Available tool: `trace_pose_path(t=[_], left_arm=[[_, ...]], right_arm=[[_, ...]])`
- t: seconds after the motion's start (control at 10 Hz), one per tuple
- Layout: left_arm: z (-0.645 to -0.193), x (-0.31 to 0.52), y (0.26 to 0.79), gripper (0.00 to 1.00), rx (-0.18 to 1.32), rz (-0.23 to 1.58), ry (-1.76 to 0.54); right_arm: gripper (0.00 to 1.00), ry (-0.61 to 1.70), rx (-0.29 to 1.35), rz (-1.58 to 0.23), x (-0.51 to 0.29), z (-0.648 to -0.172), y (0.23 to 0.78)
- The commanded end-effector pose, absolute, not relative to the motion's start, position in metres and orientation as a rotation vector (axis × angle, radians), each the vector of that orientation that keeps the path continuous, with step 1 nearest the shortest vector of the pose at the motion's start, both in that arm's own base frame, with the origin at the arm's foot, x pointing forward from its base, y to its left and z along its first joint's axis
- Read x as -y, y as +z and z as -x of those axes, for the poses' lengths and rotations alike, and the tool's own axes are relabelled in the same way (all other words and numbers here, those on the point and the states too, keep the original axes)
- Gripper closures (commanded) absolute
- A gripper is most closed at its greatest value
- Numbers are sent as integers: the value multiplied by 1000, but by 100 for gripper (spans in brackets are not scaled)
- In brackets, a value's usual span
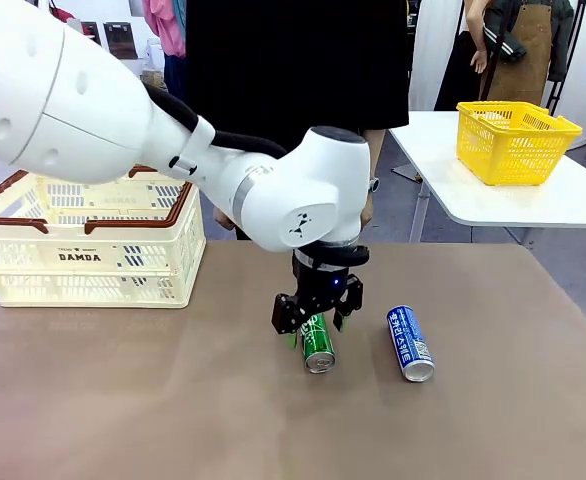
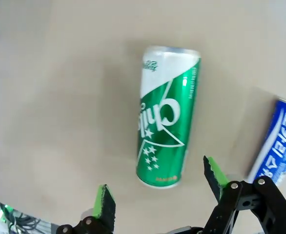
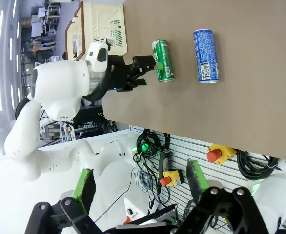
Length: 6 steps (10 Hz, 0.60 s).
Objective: Place the drinks into the Shopping basket.
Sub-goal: Pick up one drink and place it into the Shopping basket.
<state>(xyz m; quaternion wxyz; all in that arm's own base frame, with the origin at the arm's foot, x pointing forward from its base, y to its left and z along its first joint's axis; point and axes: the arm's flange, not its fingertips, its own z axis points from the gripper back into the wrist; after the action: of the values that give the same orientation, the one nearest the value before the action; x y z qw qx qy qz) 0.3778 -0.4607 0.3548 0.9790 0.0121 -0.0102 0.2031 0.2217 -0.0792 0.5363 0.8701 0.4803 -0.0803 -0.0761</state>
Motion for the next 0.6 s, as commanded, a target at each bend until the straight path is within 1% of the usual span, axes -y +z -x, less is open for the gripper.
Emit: trace_pose_path(t=[0.0, 0.1, 0.2, 0.5], left_arm=[[-373, 456, 336, 0, 65, 15, 368], [-376, 452, 320, 0, 72, 54, 303], [-378, 449, 309, 0, 39, 61, 303], [-381, 442, 292, 0, 61, 52, 245]], right_arm=[[0, -136, 185, -1031, 79, -223, 538], [0, -136, 185, -1031, 79, -223, 538], [0, -136, 185, -1031, 79, -223, 538], [0, -136, 185, -1031, 79, -223, 538]])
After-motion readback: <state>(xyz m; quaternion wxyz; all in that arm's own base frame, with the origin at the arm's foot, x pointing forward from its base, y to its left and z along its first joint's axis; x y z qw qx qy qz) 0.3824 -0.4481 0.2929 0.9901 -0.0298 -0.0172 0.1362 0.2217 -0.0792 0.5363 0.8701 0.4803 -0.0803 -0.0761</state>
